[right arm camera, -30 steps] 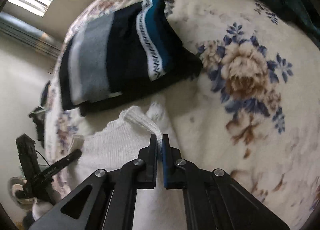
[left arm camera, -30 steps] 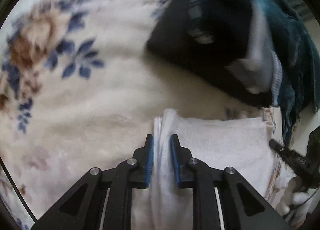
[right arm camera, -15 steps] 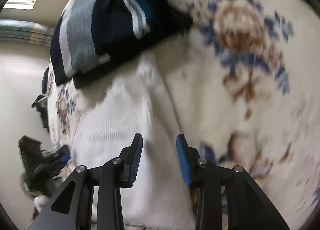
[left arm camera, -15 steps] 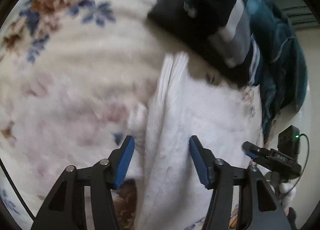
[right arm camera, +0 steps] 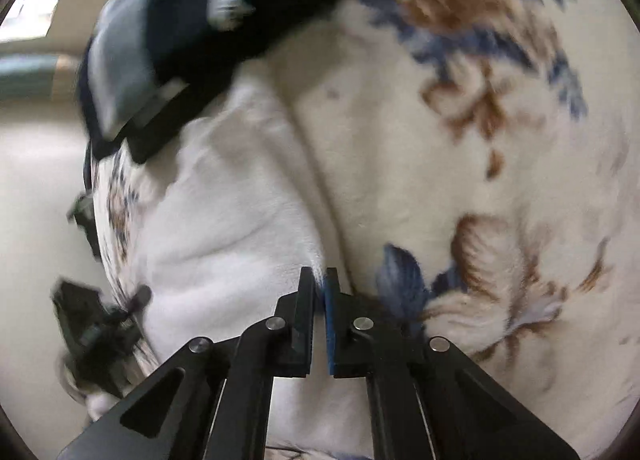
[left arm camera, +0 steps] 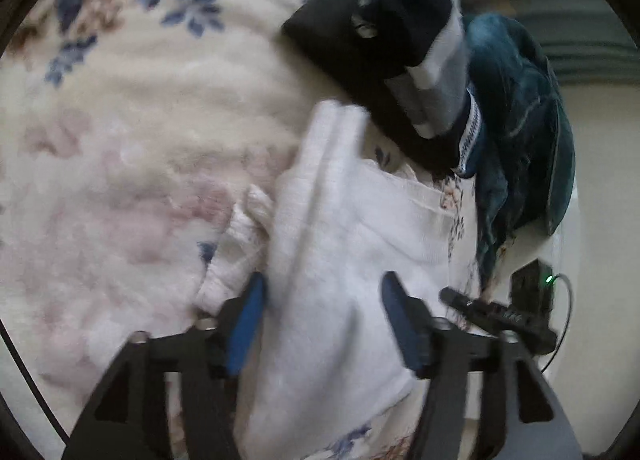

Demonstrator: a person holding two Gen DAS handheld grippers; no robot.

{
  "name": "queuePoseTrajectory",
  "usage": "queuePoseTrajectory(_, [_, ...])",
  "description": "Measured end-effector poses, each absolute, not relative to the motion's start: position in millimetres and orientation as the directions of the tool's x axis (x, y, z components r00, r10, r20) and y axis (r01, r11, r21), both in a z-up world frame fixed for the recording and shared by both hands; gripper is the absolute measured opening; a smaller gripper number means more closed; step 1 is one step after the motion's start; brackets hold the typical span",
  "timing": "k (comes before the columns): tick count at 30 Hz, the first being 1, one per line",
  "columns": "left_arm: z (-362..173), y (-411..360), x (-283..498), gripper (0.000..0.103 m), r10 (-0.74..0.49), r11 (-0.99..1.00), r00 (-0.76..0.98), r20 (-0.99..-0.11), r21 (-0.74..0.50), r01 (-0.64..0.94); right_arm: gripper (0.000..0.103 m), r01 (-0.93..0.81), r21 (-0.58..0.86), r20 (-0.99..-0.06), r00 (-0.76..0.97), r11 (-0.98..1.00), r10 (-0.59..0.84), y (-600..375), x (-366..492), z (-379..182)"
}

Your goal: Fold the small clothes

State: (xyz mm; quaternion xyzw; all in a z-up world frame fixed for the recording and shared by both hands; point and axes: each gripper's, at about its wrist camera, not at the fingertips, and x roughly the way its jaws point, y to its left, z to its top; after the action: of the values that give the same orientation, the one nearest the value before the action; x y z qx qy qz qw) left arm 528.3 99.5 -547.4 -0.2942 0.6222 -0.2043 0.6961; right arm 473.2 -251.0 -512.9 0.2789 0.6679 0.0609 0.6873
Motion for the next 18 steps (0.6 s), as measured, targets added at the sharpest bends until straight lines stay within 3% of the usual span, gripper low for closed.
queuePoseTrajectory(1, [-546.6,96.8,525.2,0.067,-0.59,0.797,0.125,-0.798,-0.6,-0.07,0.011,0.277,0.474,-0.88,0.101,0.836,0.465,-249.1,474.0,-507.1])
queuePoseTrajectory(2, [-553.2,90.6,525.9,0.067,-0.54,0.834,0.101,-0.835,-0.548,-0.07,0.029,0.276,0.471,-0.881,0.103,0.838,0.462,-250.1,472.5,-504.0])
queuePoseTrajectory(3, [-562.7,84.1,525.7,0.067,-0.524,0.845,0.076,-0.848,-0.529,-0.075,0.041,0.28,0.467,-0.883,0.107,0.839,0.456,-251.6,470.3,-503.1])
queuePoseTrajectory(5, [-582.5,74.8,521.3,0.067,-0.581,0.804,0.047,-0.812,-0.582,-0.121,0.077,0.295,0.463,-0.884,0.09,0.836,0.458,-253.6,467.6,-511.3])
queuePoseTrajectory(8, [-580.5,56.5,517.6,0.065,-0.665,0.73,0.115,-0.738,-0.674,-0.113,0.078,0.352,0.48,-0.857,-0.006,0.803,0.515,-247.8,462.8,-542.9])
queuePoseTrajectory(10, [-576.6,46.5,515.2,0.059,-0.782,0.596,0.15,-0.605,-0.796,-0.106,0.078,0.356,0.51,-0.829,-0.038,0.783,0.558,-236.9,459.8,-563.2])
queuePoseTrajectory(12, [-580.9,53.1,511.9,0.055,-0.879,0.4,0.213,-0.428,-0.902,-0.162,0.065,0.337,0.553,-0.808,-0.008,0.762,0.59,-225.5,454.7,-570.5])
queuePoseTrajectory(14, [-594.6,66.2,508.0,0.054,-0.9,0.302,0.247,-0.359,-0.922,-0.241,0.045,0.329,0.573,-0.799,0.019,0.751,0.601,-219.6,451.4,-565.8])
queuePoseTrajectory(18, [-611.0,96.4,512.6,0.056,-0.763,0.574,0.181,-0.621,-0.779,-0.253,0.037,0.346,0.59,-0.79,0.059,0.73,0.611,-242.9,442.3,-554.7])
